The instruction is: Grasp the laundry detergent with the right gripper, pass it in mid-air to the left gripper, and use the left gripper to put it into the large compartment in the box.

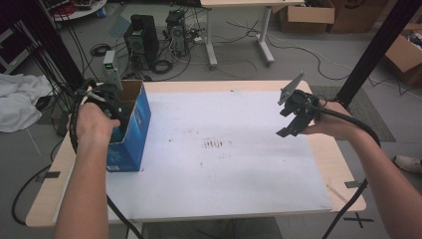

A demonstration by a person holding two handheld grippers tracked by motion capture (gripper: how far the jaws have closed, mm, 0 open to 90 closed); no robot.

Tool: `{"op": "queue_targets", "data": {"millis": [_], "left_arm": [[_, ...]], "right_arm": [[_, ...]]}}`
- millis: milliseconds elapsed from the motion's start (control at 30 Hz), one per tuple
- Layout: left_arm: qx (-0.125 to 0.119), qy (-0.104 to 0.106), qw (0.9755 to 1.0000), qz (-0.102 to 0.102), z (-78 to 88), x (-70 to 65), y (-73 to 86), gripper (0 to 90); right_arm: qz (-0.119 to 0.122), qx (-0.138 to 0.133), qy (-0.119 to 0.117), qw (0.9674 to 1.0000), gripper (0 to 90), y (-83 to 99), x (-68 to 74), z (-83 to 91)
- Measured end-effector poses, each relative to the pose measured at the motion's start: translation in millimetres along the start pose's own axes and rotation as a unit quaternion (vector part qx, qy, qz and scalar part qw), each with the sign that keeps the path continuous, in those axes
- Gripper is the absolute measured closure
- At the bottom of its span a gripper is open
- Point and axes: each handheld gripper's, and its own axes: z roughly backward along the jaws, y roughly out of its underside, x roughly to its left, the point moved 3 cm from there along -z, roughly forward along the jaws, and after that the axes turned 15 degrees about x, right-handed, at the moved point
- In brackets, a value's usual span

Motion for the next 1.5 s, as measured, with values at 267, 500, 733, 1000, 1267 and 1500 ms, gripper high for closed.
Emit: {"op": "queue_targets", "data": {"millis": [267, 500, 733, 1000, 1267, 1500], "left_arm": [[0.001, -0.001, 1.0, 0.0, 0.1, -0.5, -0.1, 37.8], [0.001, -0.001, 1.0, 0.0, 0.2, -0.8, -0.2, 37.8], [0.001, -0.003, 1.0, -0.001, 0.6, -1.1, -0.2, 37.7], [0.001, -0.008, 1.0, -0.003, 1.3, -2.4, -0.2, 34.4], [-0.01, -0.017, 0.9997, -0.015, 13.0, -4.5, 3.5, 27.1], [-0.037, -0.022, 0.9976, -0.054, 40.0, -10.3, 13.1, 20.1]], "right_arm": [[-0.002, 0.003, 0.001, 1.0, 22.1, 1.6, 0.0, -0.1], [-0.001, 0.004, 0.001, 1.0, 22.1, 1.5, -0.1, -0.1], [0.0, 0.004, 0.001, 1.0, 22.1, 0.0, -0.2, 1.6], [-0.002, 0.006, 0.001, 1.0, 22.1, 1.3, 0.4, 2.6], [-0.001, 0.005, 0.001, 1.0, 22.1, 2.6, 1.0, 3.8], [-0.002, 0.004, 0.0, 1.0, 22.0, 1.9, 1.8, 6.6]]}}
